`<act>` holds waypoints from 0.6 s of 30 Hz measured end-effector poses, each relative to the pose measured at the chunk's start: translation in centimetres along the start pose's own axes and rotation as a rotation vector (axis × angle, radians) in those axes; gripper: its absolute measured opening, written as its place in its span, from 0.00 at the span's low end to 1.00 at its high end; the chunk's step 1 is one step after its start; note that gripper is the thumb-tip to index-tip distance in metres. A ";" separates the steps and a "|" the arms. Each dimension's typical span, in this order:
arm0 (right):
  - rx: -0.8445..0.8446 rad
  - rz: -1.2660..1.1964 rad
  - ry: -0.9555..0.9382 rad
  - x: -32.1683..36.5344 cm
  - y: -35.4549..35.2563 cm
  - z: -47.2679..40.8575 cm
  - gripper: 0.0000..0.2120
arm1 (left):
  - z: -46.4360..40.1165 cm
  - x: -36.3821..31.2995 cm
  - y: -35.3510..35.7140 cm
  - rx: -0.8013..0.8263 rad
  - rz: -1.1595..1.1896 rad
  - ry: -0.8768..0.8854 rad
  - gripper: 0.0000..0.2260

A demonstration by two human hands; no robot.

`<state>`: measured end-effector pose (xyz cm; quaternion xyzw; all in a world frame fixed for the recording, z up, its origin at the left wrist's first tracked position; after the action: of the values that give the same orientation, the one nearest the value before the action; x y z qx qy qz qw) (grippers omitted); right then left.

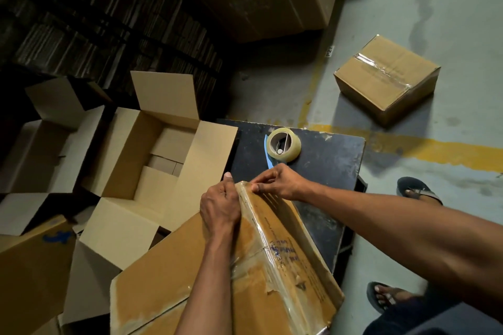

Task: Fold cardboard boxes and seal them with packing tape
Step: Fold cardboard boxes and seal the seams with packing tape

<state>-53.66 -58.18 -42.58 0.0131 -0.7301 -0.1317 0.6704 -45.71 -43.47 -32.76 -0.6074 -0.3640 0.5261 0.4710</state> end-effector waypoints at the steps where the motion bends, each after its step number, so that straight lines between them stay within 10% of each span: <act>1: -0.013 0.053 0.014 -0.4 -0.2 0.4 0.17 | 0.1 0.0 -0.1 -0.004 -0.002 -0.006 0.29; 18: 0.245 0.542 -0.056 -1.6 0.4 5.0 0.49 | 0.3 -0.3 -0.2 -0.022 0.010 -0.005 0.29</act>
<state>-58.36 -56.61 -44.40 -0.1050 -0.7357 0.1407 0.6542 -46.07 -43.65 -32.49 -0.6131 -0.3681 0.5259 0.4606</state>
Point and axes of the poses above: each hand's wrist, its own z-axis away from the middle knuckle, its own y-axis out of the palm, x = y × z, the point moved 1 cm from there along -z, towards the middle knuckle, and after that the axes turned 14 degrees about -y, right-handed, at the moved point
